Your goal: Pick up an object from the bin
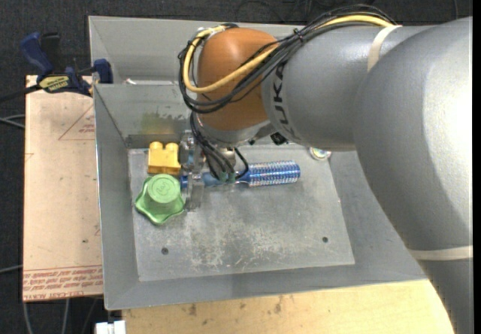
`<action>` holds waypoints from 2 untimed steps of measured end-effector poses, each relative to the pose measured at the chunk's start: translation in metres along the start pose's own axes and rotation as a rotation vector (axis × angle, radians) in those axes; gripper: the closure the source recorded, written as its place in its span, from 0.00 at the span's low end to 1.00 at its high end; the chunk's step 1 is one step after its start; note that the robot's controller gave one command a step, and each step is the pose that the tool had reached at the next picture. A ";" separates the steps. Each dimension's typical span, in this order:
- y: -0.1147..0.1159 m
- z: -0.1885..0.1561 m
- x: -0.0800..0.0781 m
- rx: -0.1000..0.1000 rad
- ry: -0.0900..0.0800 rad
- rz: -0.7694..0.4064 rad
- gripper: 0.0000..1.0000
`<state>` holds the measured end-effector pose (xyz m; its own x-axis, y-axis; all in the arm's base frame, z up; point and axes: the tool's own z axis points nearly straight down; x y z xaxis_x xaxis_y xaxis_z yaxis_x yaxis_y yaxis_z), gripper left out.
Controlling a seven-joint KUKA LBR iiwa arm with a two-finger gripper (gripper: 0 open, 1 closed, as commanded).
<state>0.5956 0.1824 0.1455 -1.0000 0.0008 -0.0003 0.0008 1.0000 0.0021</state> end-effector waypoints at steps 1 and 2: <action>0.024 0.074 0.030 0.001 0.005 0.115 0.00; 0.019 0.071 0.026 0.007 0.000 0.121 1.00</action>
Offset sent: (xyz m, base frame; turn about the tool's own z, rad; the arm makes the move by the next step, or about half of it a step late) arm -0.0276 0.0225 -0.0708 0.1192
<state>0.5692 0.2017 0.0750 -0.9926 0.1216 -0.0005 0.1216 0.9926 -0.0048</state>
